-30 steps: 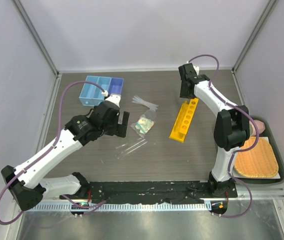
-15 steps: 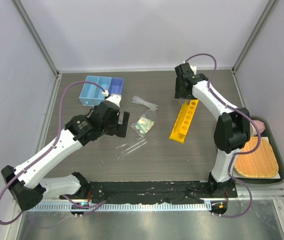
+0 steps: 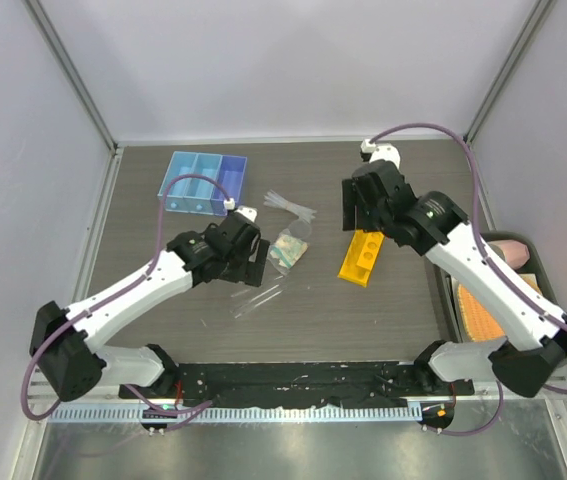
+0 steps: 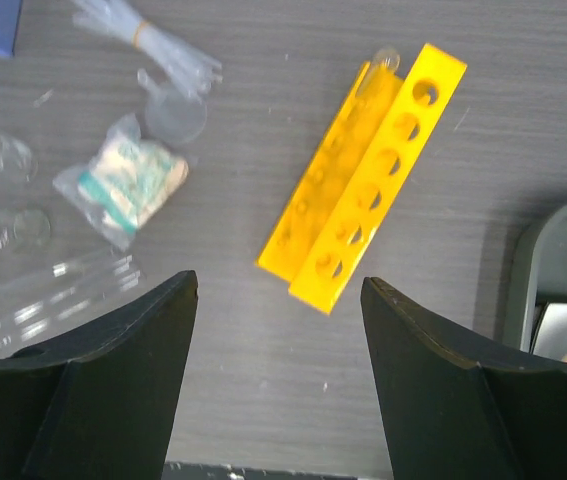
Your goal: Organize the chemistry lab equipment
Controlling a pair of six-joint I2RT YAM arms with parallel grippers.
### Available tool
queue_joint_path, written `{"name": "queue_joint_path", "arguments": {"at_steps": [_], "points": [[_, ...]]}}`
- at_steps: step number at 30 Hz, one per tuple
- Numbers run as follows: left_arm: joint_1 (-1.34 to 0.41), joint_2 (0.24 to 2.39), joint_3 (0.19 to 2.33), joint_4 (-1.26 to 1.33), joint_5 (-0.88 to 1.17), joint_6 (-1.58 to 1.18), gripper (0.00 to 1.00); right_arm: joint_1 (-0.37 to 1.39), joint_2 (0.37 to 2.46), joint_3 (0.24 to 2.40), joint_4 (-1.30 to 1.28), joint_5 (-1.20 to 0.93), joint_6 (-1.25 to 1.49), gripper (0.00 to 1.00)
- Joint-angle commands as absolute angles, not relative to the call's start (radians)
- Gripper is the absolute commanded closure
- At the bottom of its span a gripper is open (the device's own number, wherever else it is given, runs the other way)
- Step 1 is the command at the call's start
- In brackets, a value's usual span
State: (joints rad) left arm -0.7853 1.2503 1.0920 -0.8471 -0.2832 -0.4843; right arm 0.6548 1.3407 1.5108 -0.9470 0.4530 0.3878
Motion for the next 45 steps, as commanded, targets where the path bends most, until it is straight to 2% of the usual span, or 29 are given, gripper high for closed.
{"name": "queue_joint_path", "arguments": {"at_steps": [1, 6, 8, 13, 17, 30, 45], "points": [[-0.787, 1.307, 1.025, -0.761, -0.296, -0.573, 0.05, 0.728, 1.25, 1.418, -1.035, 0.46, 0.455, 0.28], [-0.802, 1.361, 0.948, -0.675, -0.284, -0.638, 0.18, 0.799, 1.183, 1.355, -1.046, 0.454, 0.485, 0.28], [-0.814, 1.376, 0.936, -0.638, -0.285, -0.653, 0.26, 0.815, 1.158, 1.324, -1.031, 0.443, 0.486, 0.28], [-0.851, 1.419, 0.939, -0.624, -0.311, -0.669, 0.37, 0.825, 1.129, 1.27, -1.0, 0.422, 0.485, 0.28], [-0.88, 1.466, 0.945, -0.624, -0.34, -0.673, 0.4, 0.825, 1.112, 1.253, -0.988, 0.417, 0.479, 0.28], [-0.887, 1.506, 0.887, -0.568, -0.371, -0.653, 0.58, 0.825, 1.104, 1.235, -0.979, 0.413, 0.486, 0.28], [-0.887, 1.557, 0.839, -0.506, -0.362, -0.647, 0.62, 0.833, 1.112, 1.218, -0.977, 0.408, 0.499, 0.28]]}}
